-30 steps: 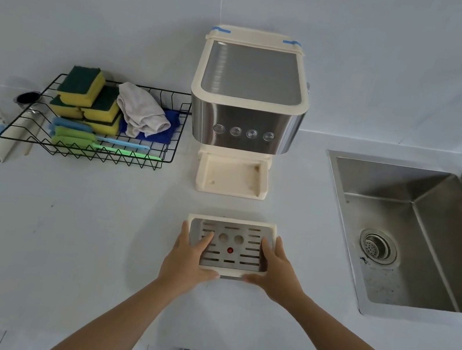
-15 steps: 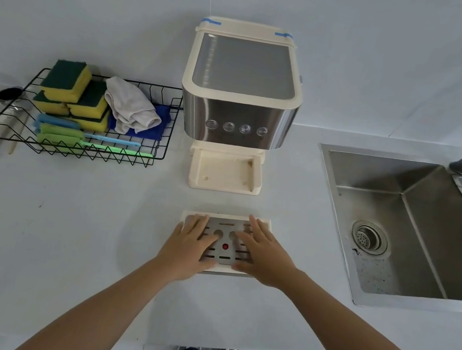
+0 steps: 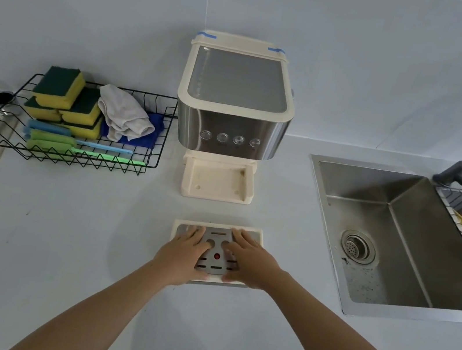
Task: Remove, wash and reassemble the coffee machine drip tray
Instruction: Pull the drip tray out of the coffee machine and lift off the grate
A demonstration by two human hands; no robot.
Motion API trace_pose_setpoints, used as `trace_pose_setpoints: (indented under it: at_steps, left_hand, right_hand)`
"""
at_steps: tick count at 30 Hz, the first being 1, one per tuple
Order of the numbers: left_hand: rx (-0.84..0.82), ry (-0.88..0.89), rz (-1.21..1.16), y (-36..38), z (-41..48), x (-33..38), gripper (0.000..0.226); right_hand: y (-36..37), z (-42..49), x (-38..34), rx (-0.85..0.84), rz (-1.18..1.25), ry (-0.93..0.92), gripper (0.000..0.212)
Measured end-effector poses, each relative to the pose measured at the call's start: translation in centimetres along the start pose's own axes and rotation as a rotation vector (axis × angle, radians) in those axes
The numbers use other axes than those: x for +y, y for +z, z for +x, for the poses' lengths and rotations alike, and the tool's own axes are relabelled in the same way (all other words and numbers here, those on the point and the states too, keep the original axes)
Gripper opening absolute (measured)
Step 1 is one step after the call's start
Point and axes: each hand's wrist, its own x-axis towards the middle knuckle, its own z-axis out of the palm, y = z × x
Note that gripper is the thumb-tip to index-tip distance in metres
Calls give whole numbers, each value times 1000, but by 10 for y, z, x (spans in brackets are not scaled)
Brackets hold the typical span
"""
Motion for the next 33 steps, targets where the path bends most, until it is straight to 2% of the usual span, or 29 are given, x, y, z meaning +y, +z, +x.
trace_pose_setpoints:
  at_steps: [15,24,33]
  left_hand:
    - [157,50,49,-22,18,16,66]
    - [275,139,120,-47,76,57,58]
    - [238,125,75,-44,135,92,56]
  right_hand:
    - [-24,-9,23,122,-45,0,60]
    - [-58,-13,88,203,-92,44,54]
    - [-67,1,150,177,-73,108,55]
